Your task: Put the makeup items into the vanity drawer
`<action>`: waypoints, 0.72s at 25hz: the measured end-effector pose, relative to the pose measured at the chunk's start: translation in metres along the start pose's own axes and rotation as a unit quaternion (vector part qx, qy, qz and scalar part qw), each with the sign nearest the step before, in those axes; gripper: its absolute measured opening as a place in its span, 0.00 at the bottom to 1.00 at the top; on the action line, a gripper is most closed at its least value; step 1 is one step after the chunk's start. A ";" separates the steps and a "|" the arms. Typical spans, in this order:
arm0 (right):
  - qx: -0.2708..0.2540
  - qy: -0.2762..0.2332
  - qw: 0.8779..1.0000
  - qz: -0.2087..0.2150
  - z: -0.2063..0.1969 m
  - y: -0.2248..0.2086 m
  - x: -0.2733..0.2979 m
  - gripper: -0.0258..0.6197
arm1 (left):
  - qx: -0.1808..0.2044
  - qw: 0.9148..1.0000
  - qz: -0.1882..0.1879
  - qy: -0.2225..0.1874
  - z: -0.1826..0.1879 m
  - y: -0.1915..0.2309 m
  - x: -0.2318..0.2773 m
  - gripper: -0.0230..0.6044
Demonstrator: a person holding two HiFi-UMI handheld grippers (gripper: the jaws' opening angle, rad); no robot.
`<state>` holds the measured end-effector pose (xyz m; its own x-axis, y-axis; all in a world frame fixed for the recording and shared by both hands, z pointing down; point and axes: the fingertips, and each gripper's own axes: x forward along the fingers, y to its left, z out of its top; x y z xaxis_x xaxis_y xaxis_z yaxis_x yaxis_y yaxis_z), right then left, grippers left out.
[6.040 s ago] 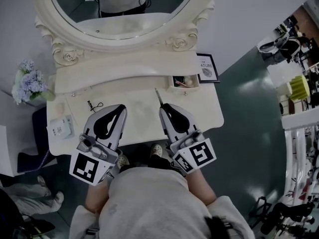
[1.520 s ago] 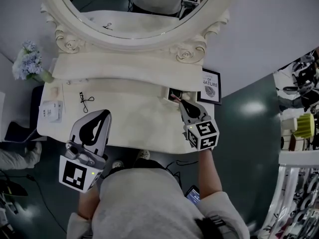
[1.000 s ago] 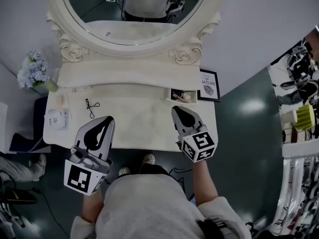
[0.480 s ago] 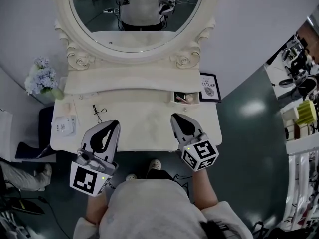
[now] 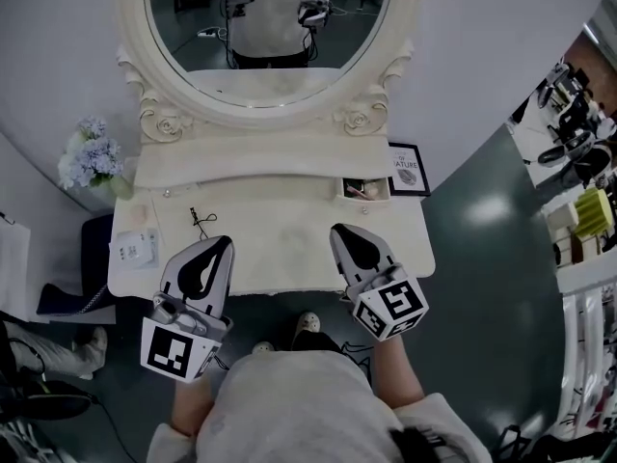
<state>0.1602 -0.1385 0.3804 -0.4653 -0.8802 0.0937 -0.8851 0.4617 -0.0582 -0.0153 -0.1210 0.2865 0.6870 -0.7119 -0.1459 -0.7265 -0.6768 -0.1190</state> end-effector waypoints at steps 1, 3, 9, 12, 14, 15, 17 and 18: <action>-0.002 -0.003 1.000 0.001 0.002 0.004 0.000 0.08 | 0.000 1.000 0.001 -0.001 0.001 0.001 -0.003 0.06; -0.004 -0.007 1.000 0.001 0.005 0.011 -0.002 0.08 | 0.000 1.000 0.003 -0.003 0.003 0.003 -0.009 0.06; -0.006 -0.025 1.000 0.003 0.016 0.032 -0.010 0.08 | 0.001 1.000 0.008 -0.013 0.011 0.008 -0.027 0.06; -0.005 -0.033 0.999 0.000 0.022 0.040 -0.015 0.08 | 0.001 1.000 0.012 -0.012 0.012 0.011 -0.036 0.06; -0.005 -0.039 0.999 0.001 0.024 0.046 -0.018 0.08 | 0.000 1.000 0.014 -0.012 0.012 0.012 -0.042 0.06; -0.005 -0.041 0.999 0.000 0.025 0.049 -0.019 0.08 | -0.001 1.000 0.015 -0.012 0.012 0.013 -0.045 0.06; -0.005 -0.046 0.999 -0.001 0.027 0.054 -0.021 0.08 | -0.003 1.000 0.016 -0.011 0.011 0.015 -0.051 0.06; -0.006 -0.048 0.999 -0.001 0.028 0.057 -0.022 0.08 | -0.004 1.000 0.016 -0.011 0.011 0.015 -0.054 0.06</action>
<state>0.1205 -0.0956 0.3477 -0.4608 -0.8875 -0.0016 -0.8865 0.4604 -0.0466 -0.0635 -0.0912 0.2814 0.6623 -0.7294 -0.1710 -0.7484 -0.6547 -0.1059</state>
